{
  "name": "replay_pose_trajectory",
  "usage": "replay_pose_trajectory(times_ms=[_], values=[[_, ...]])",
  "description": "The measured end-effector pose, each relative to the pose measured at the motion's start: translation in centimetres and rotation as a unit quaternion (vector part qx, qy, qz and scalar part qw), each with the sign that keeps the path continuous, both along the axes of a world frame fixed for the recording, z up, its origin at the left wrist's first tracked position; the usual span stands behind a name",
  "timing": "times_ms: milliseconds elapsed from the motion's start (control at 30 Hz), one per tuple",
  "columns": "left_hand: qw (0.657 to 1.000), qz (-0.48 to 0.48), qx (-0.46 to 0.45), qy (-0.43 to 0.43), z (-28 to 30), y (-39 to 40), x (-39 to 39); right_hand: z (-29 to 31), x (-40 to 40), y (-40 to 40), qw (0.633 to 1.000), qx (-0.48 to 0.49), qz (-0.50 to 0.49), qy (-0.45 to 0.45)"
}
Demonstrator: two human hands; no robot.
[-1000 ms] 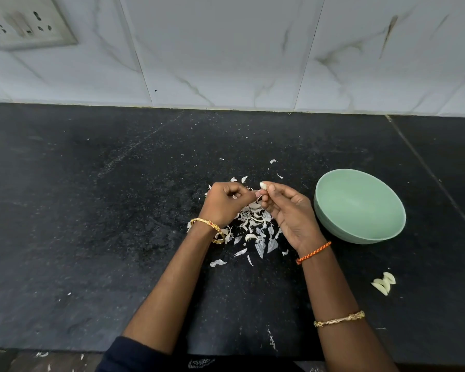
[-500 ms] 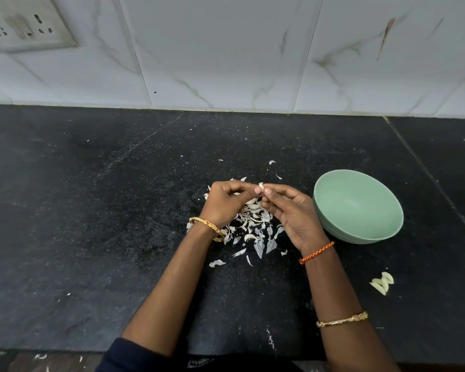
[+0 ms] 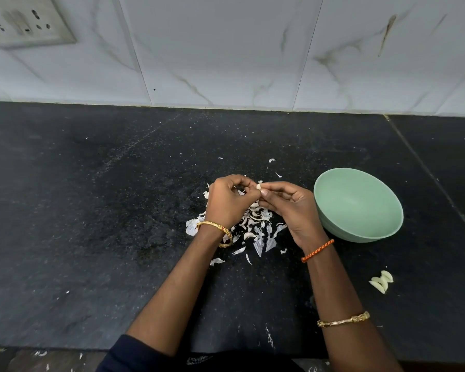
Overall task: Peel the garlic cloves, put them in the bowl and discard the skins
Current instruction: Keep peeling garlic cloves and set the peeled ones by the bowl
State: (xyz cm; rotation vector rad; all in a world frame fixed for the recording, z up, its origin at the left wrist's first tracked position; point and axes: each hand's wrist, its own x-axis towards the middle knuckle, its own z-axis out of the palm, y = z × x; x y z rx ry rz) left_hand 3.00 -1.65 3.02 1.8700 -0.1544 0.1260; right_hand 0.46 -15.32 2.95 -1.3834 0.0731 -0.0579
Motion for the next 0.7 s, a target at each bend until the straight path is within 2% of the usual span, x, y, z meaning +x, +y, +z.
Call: replay_pose_trajectory(times_ms=[133,267,367,467,567,700], values=[[1.0,-0.002,-0.009,-0.005,0.32,0.09,0.06,0.04,-0.03,0.42,0.999,0.047,-0.011,0.019],[0.999,-0.008,-0.028,0.034,0.08,0.26,0.38,0.1,0.03,0.37,0.995,0.08,0.04,0.046],[0.997,-0.026,-0.058,0.045,0.39,0.33,0.34,0.29,0.03,0.47,0.993,0.087,0.068,0.035],[0.991,-0.036,-0.108,0.076,0.92,0.33,0.22,0.43,0.0,0.6,0.986,0.139,0.083,0.043],[0.987,-0.024,-0.117,0.106,0.87,0.47,0.33,0.41,0.09,0.43,0.976,0.185,0.097,0.055],[0.988,-0.021,-0.125,0.093,0.69,0.81,0.41,0.31,0.2,0.08,0.973,0.201,0.101,0.058]])
